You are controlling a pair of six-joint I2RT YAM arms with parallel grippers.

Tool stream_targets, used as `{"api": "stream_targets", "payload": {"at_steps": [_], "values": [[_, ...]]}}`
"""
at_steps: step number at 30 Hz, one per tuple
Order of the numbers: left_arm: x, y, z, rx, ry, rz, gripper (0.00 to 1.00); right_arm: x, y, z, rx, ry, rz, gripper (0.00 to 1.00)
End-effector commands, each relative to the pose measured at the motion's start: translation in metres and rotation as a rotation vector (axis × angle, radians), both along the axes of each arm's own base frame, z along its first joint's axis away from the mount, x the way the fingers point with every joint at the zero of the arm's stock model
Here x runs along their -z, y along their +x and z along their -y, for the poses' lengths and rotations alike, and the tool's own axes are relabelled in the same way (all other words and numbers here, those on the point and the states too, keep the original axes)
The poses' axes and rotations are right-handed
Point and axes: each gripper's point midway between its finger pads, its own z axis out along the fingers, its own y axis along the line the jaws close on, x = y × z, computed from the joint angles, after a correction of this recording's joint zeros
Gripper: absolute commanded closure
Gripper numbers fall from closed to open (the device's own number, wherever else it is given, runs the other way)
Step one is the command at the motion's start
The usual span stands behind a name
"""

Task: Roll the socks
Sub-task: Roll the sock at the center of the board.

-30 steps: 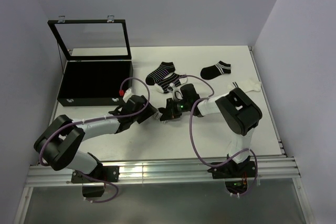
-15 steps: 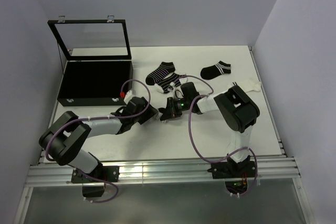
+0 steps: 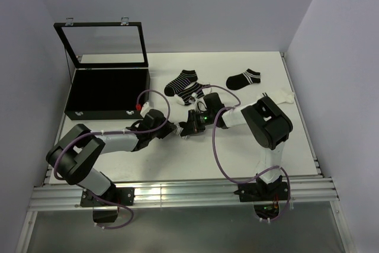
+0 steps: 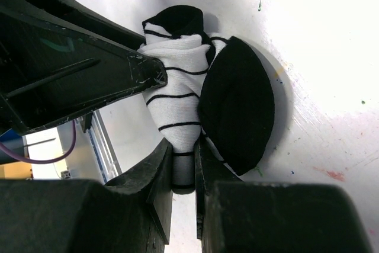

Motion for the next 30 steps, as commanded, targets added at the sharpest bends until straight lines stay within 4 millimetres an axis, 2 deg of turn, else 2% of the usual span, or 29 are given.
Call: {"api": "stream_targets", "payload": {"at_steps": [1, 3, 6, 7, 9, 13, 16, 17, 18, 20, 21, 30], "values": [[0.020, -0.008, -0.004, 0.022, 0.056, -0.061, 0.93, 0.015, -0.002, 0.011, 0.034, -0.094, -0.017, 0.85], [0.019, -0.006, -0.003, 0.028, 0.070, -0.063, 0.98, 0.012, 0.000, 0.014, 0.042, -0.107, 0.018, 0.79], [0.020, -0.005, -0.002, 0.047, 0.104, -0.079, 1.00, 0.004, 0.003, 0.020, 0.065, -0.142, 0.098, 0.70], [0.020, -0.006, -0.002, 0.053, 0.112, -0.087, 1.00, -0.008, 0.008, 0.020, 0.082, -0.136, 0.151, 0.65], [0.020, -0.006, 0.001, 0.076, 0.122, -0.097, 1.00, -0.011, 0.012, 0.027, 0.117, -0.171, 0.228, 0.62], [0.018, -0.004, 0.007, 0.110, 0.141, -0.106, 1.00, -0.037, 0.023, 0.036, 0.178, -0.221, 0.425, 0.54], [0.022, -0.006, 0.006, 0.132, 0.169, -0.133, 1.00, -0.041, 0.026, 0.042, 0.205, -0.301, 0.552, 0.51], [0.020, -0.004, 0.009, 0.137, 0.169, -0.129, 1.00, -0.048, 0.020, 0.039, 0.197, -0.301, 0.599, 0.51], [0.022, -0.006, 0.009, 0.144, 0.175, -0.140, 1.00, -0.054, 0.026, 0.041, 0.235, -0.325, 0.661, 0.50], [0.019, -0.002, 0.012, 0.150, 0.169, -0.132, 1.00, -0.061, 0.022, 0.039, 0.229, -0.332, 0.745, 0.48], [0.024, -0.008, 0.009, 0.154, 0.188, -0.157, 1.00, -0.066, 0.021, 0.033, 0.237, -0.333, 0.788, 0.48], [0.022, -0.006, 0.012, 0.172, 0.194, -0.164, 1.00, -0.064, 0.019, 0.015, 0.197, -0.407, 0.937, 0.46]]}}
